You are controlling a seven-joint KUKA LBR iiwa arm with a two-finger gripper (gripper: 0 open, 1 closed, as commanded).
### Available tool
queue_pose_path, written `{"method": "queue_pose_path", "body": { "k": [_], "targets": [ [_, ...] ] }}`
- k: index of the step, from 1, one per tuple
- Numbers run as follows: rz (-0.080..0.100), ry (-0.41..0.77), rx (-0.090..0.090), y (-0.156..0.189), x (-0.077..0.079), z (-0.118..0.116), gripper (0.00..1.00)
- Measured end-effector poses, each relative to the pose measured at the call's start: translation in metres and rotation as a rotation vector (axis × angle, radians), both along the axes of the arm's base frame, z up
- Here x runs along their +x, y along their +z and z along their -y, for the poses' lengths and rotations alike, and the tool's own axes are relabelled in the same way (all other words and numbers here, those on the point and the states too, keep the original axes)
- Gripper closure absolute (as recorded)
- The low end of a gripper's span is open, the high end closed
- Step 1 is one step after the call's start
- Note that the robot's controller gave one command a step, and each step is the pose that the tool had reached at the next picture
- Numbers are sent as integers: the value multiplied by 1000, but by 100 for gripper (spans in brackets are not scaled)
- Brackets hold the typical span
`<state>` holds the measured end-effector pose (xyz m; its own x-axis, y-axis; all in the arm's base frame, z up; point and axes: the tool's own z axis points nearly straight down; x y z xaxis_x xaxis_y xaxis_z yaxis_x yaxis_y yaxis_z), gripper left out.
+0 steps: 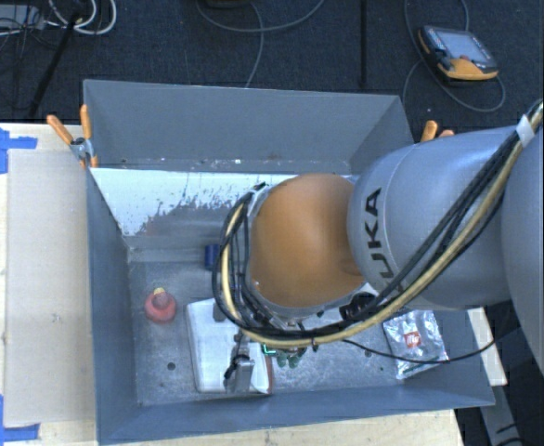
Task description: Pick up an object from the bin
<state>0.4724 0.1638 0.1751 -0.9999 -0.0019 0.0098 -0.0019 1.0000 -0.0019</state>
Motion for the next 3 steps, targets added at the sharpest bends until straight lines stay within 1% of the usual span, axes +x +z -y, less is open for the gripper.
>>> {"method": "queue_pose_path", "body": {
  "k": [1,2,3],
  "targets": [
    [9,203,4,-108,45,-62,0],
    [10,244,1,-106,67,4,0],
    [14,277,6,-103,103,-63,0]
  ]
}}
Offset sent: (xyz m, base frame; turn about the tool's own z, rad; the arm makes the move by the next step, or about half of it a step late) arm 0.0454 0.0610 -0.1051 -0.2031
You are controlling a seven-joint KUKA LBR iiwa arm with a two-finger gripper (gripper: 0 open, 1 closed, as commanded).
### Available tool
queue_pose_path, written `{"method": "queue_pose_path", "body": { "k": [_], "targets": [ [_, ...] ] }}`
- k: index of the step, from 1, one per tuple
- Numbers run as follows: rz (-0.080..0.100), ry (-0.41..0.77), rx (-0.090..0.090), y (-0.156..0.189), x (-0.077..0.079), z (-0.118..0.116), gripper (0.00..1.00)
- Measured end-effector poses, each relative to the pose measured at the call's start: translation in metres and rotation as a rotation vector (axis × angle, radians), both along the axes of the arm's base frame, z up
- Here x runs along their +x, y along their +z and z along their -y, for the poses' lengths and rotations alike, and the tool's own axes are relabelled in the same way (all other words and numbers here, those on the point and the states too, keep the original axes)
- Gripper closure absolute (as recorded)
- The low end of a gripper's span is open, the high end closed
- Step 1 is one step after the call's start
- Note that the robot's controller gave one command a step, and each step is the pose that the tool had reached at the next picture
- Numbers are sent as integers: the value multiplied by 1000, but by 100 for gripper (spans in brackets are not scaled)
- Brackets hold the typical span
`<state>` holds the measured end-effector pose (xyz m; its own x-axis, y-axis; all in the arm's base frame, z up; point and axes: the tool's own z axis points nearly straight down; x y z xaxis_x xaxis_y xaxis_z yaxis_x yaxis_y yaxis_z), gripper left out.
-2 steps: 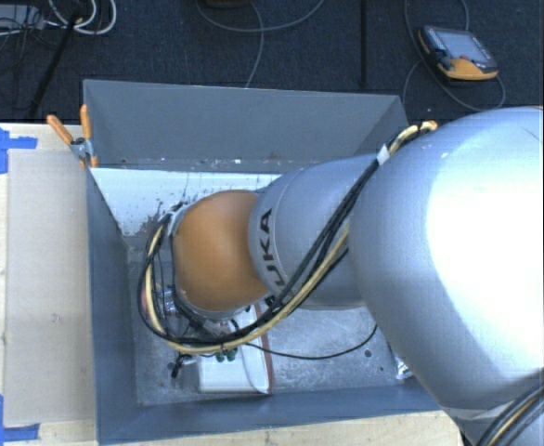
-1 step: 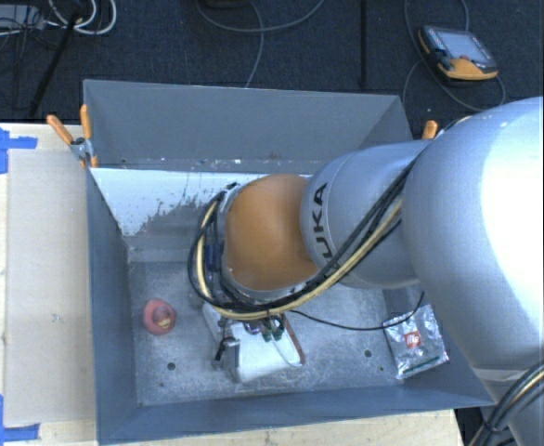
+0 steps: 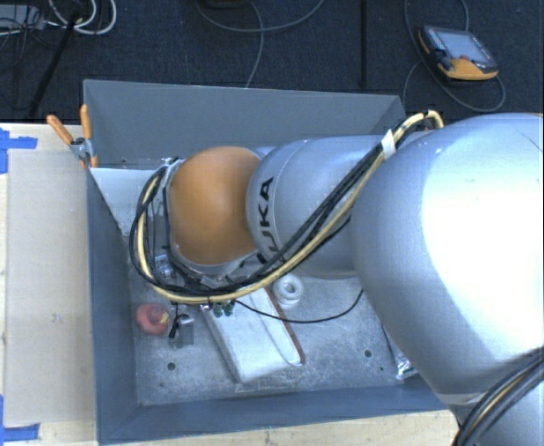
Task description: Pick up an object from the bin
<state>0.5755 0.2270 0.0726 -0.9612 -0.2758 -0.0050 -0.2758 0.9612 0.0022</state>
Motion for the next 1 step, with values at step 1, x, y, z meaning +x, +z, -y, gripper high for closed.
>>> {"method": "queue_pose_path", "body": {
  "k": [1],
  "targets": [
    [-3,144,-3,-3,3,-11,0]
  ]
}}
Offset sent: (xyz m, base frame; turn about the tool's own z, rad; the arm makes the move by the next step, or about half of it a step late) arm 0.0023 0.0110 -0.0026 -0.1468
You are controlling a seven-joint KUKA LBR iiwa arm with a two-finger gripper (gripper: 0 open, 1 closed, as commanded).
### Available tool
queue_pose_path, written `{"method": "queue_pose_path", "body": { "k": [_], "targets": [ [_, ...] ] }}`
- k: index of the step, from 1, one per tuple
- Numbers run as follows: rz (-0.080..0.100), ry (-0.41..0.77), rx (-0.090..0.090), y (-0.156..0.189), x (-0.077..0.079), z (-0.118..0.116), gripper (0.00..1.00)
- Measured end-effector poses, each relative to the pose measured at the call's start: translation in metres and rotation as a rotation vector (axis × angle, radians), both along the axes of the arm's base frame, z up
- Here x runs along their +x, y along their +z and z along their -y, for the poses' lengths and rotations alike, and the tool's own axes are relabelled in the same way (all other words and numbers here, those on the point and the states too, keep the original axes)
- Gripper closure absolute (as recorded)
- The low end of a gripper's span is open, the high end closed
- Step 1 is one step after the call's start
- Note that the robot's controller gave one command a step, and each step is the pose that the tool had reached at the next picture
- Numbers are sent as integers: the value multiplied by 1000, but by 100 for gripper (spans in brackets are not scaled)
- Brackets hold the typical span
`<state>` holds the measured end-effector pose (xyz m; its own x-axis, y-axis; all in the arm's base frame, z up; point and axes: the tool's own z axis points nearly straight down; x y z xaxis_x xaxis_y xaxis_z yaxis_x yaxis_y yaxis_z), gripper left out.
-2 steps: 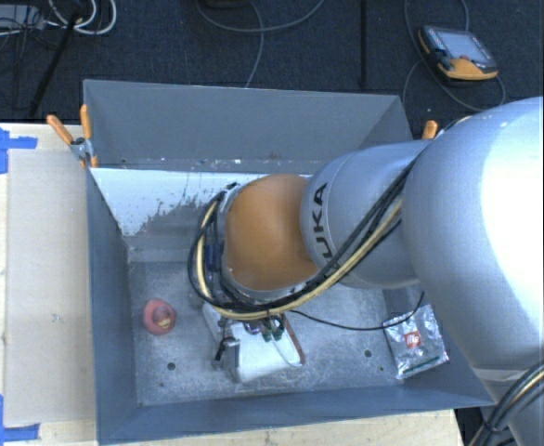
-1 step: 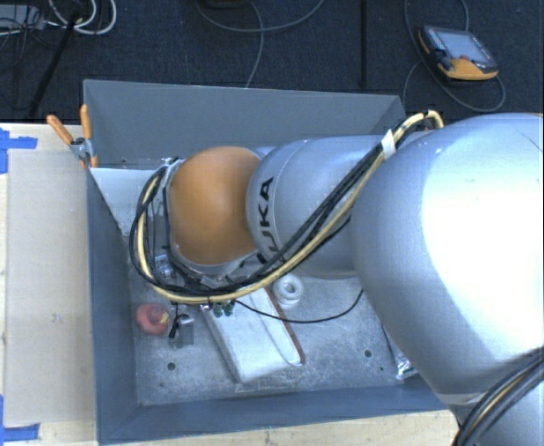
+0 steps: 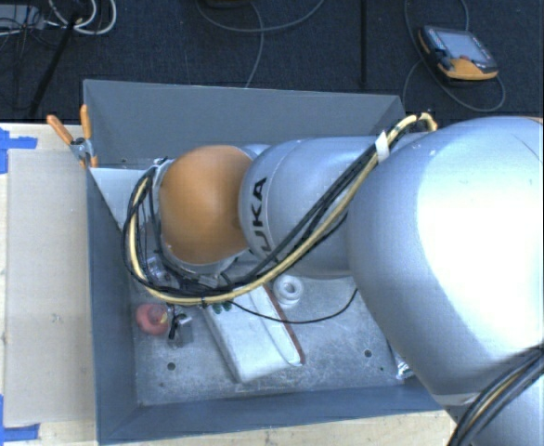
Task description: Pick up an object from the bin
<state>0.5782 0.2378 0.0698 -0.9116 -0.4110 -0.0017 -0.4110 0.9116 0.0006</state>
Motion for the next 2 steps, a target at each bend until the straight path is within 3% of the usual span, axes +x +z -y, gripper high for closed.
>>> {"method": "queue_pose_path", "body": {
  "k": [1,2],
  "targets": [
    [-1,-3,0,1,0,0,100],
    [9,4,3,198,9,1,100]
  ]
}}
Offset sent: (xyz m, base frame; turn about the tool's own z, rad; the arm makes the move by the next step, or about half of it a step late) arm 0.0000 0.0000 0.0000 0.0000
